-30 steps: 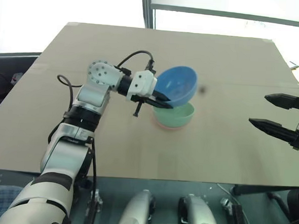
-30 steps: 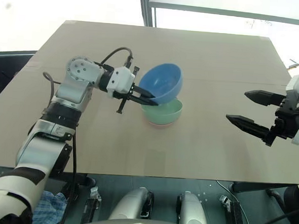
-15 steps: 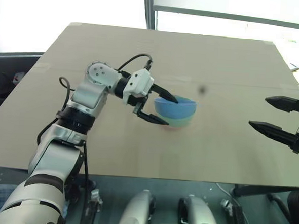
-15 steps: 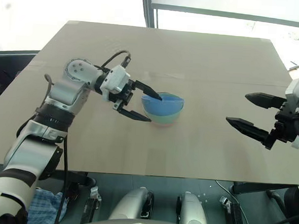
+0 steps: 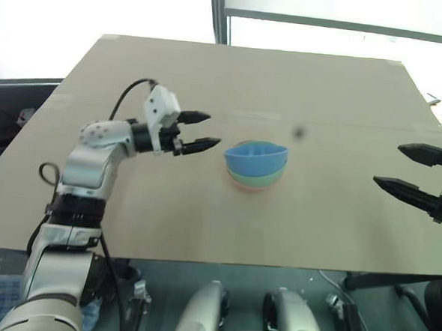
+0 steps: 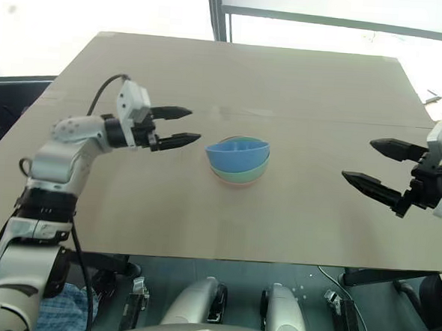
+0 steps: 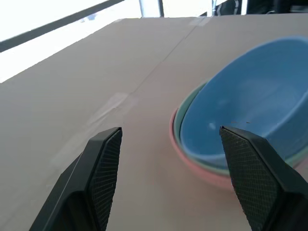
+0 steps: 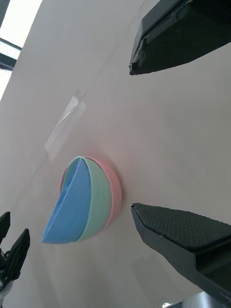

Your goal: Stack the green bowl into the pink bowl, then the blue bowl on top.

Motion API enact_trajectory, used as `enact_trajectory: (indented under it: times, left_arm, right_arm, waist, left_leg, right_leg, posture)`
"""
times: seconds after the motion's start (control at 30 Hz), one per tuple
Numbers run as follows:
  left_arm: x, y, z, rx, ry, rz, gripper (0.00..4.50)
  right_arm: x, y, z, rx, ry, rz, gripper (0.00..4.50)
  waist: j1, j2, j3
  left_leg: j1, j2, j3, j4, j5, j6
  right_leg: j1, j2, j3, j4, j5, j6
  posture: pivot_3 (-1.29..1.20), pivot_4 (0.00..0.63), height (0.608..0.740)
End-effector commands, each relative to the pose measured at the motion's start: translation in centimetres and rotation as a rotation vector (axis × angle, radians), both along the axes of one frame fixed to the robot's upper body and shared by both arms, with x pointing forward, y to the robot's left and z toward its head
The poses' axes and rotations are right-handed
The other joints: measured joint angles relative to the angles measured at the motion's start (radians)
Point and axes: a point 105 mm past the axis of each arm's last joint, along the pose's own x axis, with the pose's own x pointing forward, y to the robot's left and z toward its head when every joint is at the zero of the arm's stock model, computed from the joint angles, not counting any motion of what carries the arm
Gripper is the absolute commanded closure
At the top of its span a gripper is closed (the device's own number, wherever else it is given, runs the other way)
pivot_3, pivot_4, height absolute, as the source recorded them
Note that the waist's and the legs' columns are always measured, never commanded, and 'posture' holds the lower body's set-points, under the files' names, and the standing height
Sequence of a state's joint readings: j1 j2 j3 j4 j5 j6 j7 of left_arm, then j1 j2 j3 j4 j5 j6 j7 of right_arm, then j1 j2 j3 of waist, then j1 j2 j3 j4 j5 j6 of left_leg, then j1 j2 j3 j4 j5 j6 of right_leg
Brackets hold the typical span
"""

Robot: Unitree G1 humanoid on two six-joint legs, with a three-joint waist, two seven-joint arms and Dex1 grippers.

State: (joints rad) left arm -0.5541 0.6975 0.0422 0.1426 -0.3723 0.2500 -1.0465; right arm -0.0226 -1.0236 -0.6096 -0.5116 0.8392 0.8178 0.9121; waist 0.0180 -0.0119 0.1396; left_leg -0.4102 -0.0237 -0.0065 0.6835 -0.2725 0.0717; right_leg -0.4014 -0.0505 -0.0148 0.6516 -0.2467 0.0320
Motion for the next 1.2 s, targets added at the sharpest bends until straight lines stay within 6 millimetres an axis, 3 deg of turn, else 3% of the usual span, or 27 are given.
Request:
enact_trajectory:
  times: [0.03, 0.47, 0.9, 1.2]
  left_arm:
    - [-1.3, 1.1, 1.9, -0.016, -0.075, 0.053, 1.09]
    - [-4.3, 4.1, 0.7, -0.073, 0.015, 0.110, 1.09]
    - [-5.8, 5.0, -2.1, -0.086, 0.149, 0.056, 1.09]
    - [-5.9, 4.8, -3.2, -0.069, 0.161, 0.054, 1.09]
  right_arm:
    - [0.2, -0.4, 0.4, 0.001, -0.038, 0.028, 0.00]
    - [0.4, -2.6, -1.6, 0.012, -0.031, 0.073, 0.00]
    - [0.4, -2.5, -3.9, -0.023, -0.042, 0.123, 0.00]
    - [-0.1, -3.7, -6.4, -0.047, 0.017, 0.085, 0.00]
  waist:
    - [0.002, 0.000, 0.000]
    - [-0.001, 0.001, 0.000]
    - [-0.002, 0.002, 0.001]
    - [-0.002, 0.002, 0.001]
  left_leg:
    - [0.000, 0.000, 0.000, 0.000, 0.000, 0.000]
    - [0.009, 0.000, 0.000, -0.009, 0.000, 0.000]
    - [0.011, 0.000, 0.001, -0.014, 0.000, -0.002]
    - [0.011, 0.000, 0.001, -0.014, 0.000, -0.001]
  right_leg:
    - [0.001, 0.000, 0.000, 0.000, 0.000, 0.000]
    - [0.008, -0.003, 0.000, -0.006, 0.000, -0.001]
    - [0.008, -0.003, 0.001, -0.009, 0.000, -0.001]
    - [0.008, -0.004, 0.001, -0.009, 0.000, -0.001]
  posture:
    - [0.00, 0.150, 0.740]
    - [0.00, 0.150, 0.740]
    - [0.00, 0.150, 0.740]
    - [0.00, 0.150, 0.740]
